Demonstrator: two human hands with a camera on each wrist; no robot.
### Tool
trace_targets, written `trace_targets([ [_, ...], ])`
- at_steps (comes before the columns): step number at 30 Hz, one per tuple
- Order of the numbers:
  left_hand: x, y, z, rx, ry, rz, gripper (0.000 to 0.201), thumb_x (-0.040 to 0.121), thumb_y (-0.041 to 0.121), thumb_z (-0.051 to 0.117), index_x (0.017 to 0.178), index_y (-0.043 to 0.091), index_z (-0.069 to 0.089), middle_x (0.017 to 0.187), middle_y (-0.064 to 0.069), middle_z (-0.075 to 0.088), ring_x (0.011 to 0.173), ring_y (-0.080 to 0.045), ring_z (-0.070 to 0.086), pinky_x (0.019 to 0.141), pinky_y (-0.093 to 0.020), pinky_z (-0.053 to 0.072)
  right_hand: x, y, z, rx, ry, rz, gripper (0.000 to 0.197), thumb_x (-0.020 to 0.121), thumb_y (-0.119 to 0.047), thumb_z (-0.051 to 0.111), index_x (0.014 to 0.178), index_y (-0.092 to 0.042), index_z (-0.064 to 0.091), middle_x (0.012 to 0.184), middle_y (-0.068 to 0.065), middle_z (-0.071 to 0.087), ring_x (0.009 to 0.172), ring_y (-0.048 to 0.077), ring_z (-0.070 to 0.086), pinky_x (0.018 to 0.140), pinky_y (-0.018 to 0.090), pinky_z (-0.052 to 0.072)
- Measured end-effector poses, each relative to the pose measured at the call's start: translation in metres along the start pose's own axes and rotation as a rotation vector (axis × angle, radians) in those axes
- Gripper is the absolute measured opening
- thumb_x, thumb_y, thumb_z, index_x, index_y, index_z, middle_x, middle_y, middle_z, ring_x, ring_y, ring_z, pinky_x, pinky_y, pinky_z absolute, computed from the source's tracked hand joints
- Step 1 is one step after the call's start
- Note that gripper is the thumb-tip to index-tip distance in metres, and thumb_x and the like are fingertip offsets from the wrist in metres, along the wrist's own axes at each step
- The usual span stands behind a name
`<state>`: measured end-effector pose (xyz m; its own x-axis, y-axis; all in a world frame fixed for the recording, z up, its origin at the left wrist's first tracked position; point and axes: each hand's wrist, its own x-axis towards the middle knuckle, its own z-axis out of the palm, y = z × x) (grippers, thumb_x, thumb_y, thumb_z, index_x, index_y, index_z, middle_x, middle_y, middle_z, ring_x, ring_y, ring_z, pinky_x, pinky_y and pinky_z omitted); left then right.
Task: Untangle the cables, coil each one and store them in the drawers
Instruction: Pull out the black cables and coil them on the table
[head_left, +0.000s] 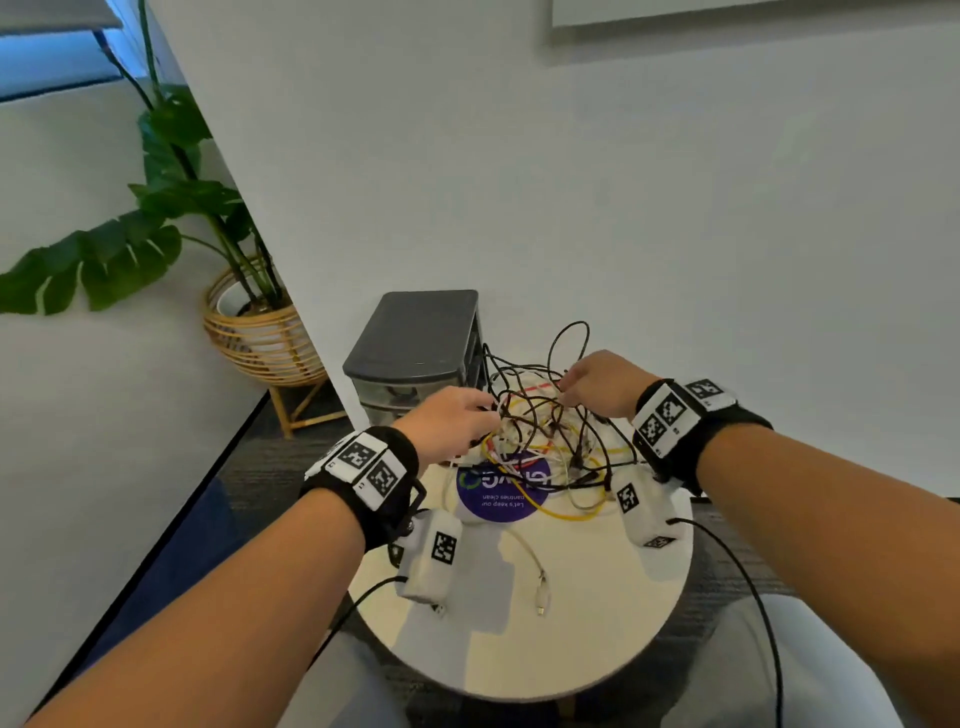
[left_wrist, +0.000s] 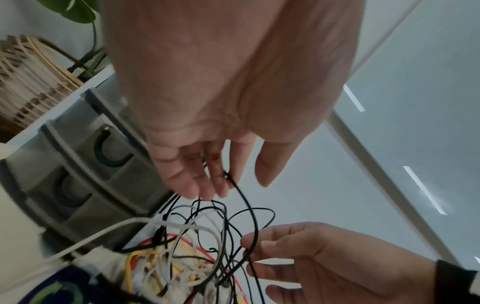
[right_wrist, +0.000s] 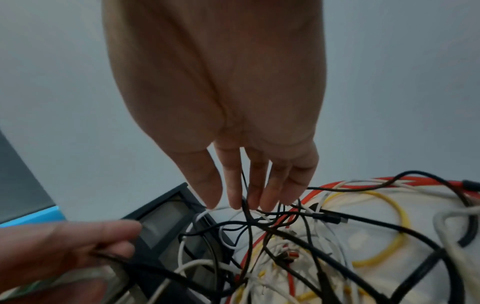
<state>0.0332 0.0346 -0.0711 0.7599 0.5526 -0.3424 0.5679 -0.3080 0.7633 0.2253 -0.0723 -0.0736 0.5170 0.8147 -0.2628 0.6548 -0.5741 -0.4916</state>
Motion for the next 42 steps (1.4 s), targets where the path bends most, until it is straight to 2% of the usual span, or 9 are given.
trace_targets([
  [4, -0.01, 0.014, -0.009, -0.049, 0.181, 0.185, 0.035, 0.104, 0.029, 0.057, 0.138, 0.024, 0.062, 0.134, 0.005, 0.065, 0.122, -0.01, 0.059, 0.112, -0.043, 0.046, 0.004, 0.006, 0.002, 0.318, 0.016, 0.061, 0.023, 0.091, -0.01, 0.066, 0.113, -0.005, 0.073, 0.097, 0.008, 0.064, 0.081, 0.019, 0.057, 0.063, 0.022, 0.044],
  [7, -0.024, 0.037, -0.018, -0.098, 0.326, 0.375, 0.026, 0.103, 0.027, 0.057, 0.126, 0.03, 0.07, 0.124, 0.011, 0.069, 0.114, -0.002, 0.063, 0.107, -0.037, 0.05, -0.001, 0.008, -0.005, 0.806, 0.096, 0.072, 0.011, 0.089, 0.003, 0.066, 0.093, -0.006, 0.068, 0.084, 0.016, 0.067, 0.079, 0.029, 0.063, 0.068, 0.032, 0.047],
  [12, -0.053, 0.085, -0.042, -0.239, 0.519, 0.594, 0.023, 0.105, 0.012, 0.054, 0.112, 0.023, 0.072, 0.106, 0.003, 0.072, 0.089, -0.004, 0.072, 0.082, -0.017, 0.056, -0.017, -0.003, -0.019, 1.198, 0.129, -0.013, 0.023, 0.093, 0.008, 0.061, 0.106, -0.011, 0.054, 0.078, 0.013, 0.067, 0.077, 0.027, 0.066, 0.063, 0.029, 0.048],
  [19, -0.1, 0.129, -0.083, -0.308, 0.654, 0.817, 0.029, 0.105, 0.008, 0.04, 0.12, 0.019, 0.062, 0.105, -0.008, 0.07, 0.058, -0.016, 0.059, 0.054, -0.028, 0.05, -0.034, -0.027, -0.027, 0.897, 0.24, -0.125, 0.021, 0.092, 0.004, 0.061, 0.105, -0.013, 0.06, 0.085, 0.014, 0.064, 0.074, 0.025, 0.07, 0.067, 0.032, 0.054],
  [26, -0.137, 0.13, -0.095, -0.396, 0.519, 0.886, 0.027, 0.108, 0.01, 0.044, 0.126, 0.017, 0.063, 0.112, -0.003, 0.075, 0.053, -0.013, 0.05, 0.042, -0.021, 0.032, -0.055, -0.052, -0.05, 0.403, 0.299, -0.147, 0.02, 0.096, -0.003, 0.052, 0.107, -0.017, 0.061, 0.096, 0.011, 0.066, 0.076, 0.023, 0.07, 0.061, 0.026, 0.046],
  [30, -0.155, 0.14, -0.1, -0.342, 0.576, 1.0, 0.022, 0.106, 0.003, 0.044, 0.116, 0.009, 0.063, 0.108, -0.013, 0.073, 0.062, -0.005, 0.06, 0.047, -0.017, 0.039, -0.082, -0.075, -0.078, 0.007, 0.031, -0.206, 0.049, 0.092, -0.004, 0.065, 0.137, -0.023, 0.054, 0.121, 0.001, 0.056, 0.115, 0.022, 0.056, 0.098, 0.036, 0.045],
  [34, -0.158, 0.143, -0.095, -0.222, 0.599, 0.983, 0.02, 0.104, 0.003, 0.048, 0.115, 0.006, 0.064, 0.108, -0.011, 0.072, 0.069, 0.0, 0.064, 0.049, -0.019, 0.044, -0.122, -0.107, -0.109, 0.29, -0.086, -0.383, 0.07, 0.072, -0.004, 0.07, 0.132, -0.037, 0.056, 0.131, 0.001, 0.06, 0.126, 0.021, 0.053, 0.106, 0.043, 0.044],
  [39, -0.152, 0.132, -0.086, -0.179, 0.593, 0.874, 0.019, 0.103, 0.008, 0.052, 0.116, 0.014, 0.064, 0.088, -0.004, 0.075, 0.048, -0.011, 0.052, 0.051, -0.023, 0.044, -0.152, -0.133, -0.128, 0.732, -0.091, -0.572, 0.021, 0.09, -0.014, 0.066, 0.111, -0.014, 0.065, 0.086, 0.004, 0.067, 0.086, 0.023, 0.068, 0.091, 0.041, 0.048],
  [42, -0.147, 0.122, -0.081, -0.238, 0.531, 0.802, 0.017, 0.103, 0.015, 0.058, 0.118, 0.016, 0.065, 0.072, -0.002, 0.064, 0.045, -0.013, 0.039, 0.045, -0.021, 0.036, -0.156, -0.138, -0.126, 0.762, -0.027, -0.569, 0.022, 0.099, -0.029, 0.063, 0.095, -0.009, 0.072, 0.07, 0.003, 0.046, 0.055, 0.011, 0.034, 0.062, 0.027, 0.042],
])
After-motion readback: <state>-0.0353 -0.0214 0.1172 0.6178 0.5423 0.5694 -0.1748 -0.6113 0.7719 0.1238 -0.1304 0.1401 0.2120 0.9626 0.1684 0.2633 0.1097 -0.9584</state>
